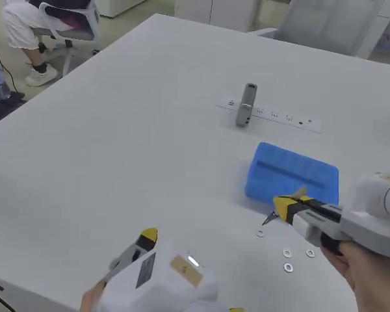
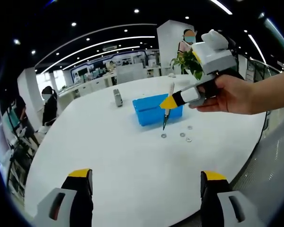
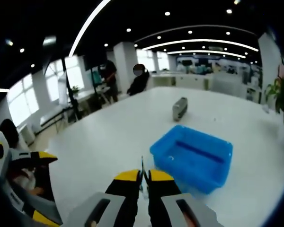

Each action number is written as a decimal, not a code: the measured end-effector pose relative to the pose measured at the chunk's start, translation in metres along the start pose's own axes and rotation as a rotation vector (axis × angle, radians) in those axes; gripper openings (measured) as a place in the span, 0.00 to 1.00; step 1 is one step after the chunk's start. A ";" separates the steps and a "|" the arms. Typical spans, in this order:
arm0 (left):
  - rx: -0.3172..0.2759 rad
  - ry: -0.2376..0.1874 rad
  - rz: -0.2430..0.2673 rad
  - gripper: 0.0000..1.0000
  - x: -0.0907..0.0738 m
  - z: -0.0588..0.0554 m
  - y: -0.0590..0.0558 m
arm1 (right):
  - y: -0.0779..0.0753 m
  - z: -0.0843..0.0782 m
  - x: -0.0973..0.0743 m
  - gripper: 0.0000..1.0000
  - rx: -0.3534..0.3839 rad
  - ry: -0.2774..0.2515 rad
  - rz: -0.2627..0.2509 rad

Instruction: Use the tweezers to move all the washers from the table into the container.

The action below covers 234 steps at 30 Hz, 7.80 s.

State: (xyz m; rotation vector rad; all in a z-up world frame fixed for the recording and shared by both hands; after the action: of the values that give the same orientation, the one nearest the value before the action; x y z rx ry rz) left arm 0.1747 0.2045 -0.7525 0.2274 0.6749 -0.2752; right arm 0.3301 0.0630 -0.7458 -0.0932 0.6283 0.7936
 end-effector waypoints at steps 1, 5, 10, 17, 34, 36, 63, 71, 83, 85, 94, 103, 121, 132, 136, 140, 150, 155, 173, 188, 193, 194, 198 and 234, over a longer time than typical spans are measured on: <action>-0.002 0.000 0.000 0.98 0.000 0.000 0.000 | -0.001 -0.002 0.002 0.02 0.000 0.012 -0.002; -0.007 0.001 -0.001 0.99 0.000 0.000 0.000 | 0.001 -0.006 0.007 0.02 -0.016 0.030 -0.008; -0.011 -0.008 0.000 0.99 0.000 0.000 0.001 | 0.004 -0.009 0.012 0.02 -0.083 0.063 -0.020; -0.006 -0.002 0.010 0.99 0.000 -0.001 0.001 | 0.006 -0.008 0.010 0.02 -0.097 0.062 -0.030; 0.005 0.008 0.015 0.97 0.001 -0.001 0.000 | 0.002 -0.010 0.019 0.01 -0.096 0.041 -0.027; 0.003 0.010 0.016 0.96 0.001 -0.001 0.001 | -0.001 -0.007 0.021 0.01 -0.091 0.052 -0.027; 0.002 0.018 0.029 0.89 -0.001 -0.002 0.003 | -0.013 0.010 0.002 0.01 0.087 0.031 0.005; -0.003 0.020 0.037 0.88 -0.002 -0.003 0.004 | -0.013 0.021 -0.012 0.01 0.104 -0.005 0.030; -0.006 0.015 0.036 0.88 -0.002 -0.002 0.004 | -0.017 0.053 -0.024 0.01 0.079 -0.078 0.012; -0.003 0.020 0.033 0.88 -0.002 -0.003 0.004 | -0.018 0.058 -0.025 0.01 0.063 -0.086 0.003; -0.008 0.018 0.032 0.85 -0.002 -0.003 0.004 | -0.030 0.072 -0.019 0.01 0.031 -0.108 -0.050; -0.007 0.022 0.021 0.85 -0.001 -0.003 0.003 | -0.050 0.077 0.000 0.01 -0.039 -0.065 -0.079; -0.021 0.026 0.028 0.82 -0.001 -0.003 0.004 | -0.060 0.058 0.053 0.01 -0.180 0.046 -0.107; -0.034 0.034 0.024 0.80 -0.001 -0.004 0.004 | -0.064 0.047 0.068 0.01 -0.111 0.032 -0.117; -0.033 0.041 0.024 0.80 0.000 -0.005 0.004 | -0.064 0.041 0.068 0.01 -0.122 0.038 -0.127; -0.027 0.054 0.024 0.79 0.001 -0.006 0.004 | -0.061 0.037 0.066 0.01 -0.128 0.020 -0.130; -0.033 0.049 0.023 0.79 0.001 -0.006 0.004 | -0.068 0.039 0.066 0.03 -0.075 0.027 -0.149; -0.029 0.051 0.020 0.80 0.001 -0.006 0.004 | -0.059 0.048 0.046 0.03 -0.049 -0.025 -0.152; -0.031 0.041 0.012 0.80 0.000 -0.005 0.004 | -0.039 0.058 -0.019 0.02 -0.032 -0.135 -0.130; -0.020 0.040 0.000 0.79 0.000 -0.005 0.001 | -0.021 0.005 -0.046 0.02 0.054 -0.084 -0.153; -0.018 0.045 0.000 0.78 0.000 -0.006 0.001 | -0.016 -0.008 -0.047 0.02 0.096 -0.067 -0.149; -0.018 0.044 0.001 0.78 0.000 -0.006 0.002 | -0.015 -0.011 -0.046 0.02 0.097 -0.058 -0.149; -0.017 0.048 0.002 0.78 -0.001 -0.006 0.002 | -0.013 -0.020 -0.043 0.02 0.090 -0.039 -0.151; -0.007 0.065 0.006 0.77 0.001 -0.008 0.002 | 0.004 -0.043 -0.029 0.01 -0.115 0.049 -0.099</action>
State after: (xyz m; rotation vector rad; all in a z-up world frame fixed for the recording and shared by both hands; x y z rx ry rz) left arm 0.1713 0.2082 -0.7586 0.2322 0.7391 -0.2605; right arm 0.2907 0.0344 -0.7637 -0.2472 0.6192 0.7334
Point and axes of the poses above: the centre of the closed fingertips' face, and the gripper's own axes: x roughly forward along the fingers, y roughly to its left, z roughly out of its top, the point moved 7 cm from there along -x, roughly backward along the fingers, and after that the axes turned 4 degrees about y, right-handed, at the moved point
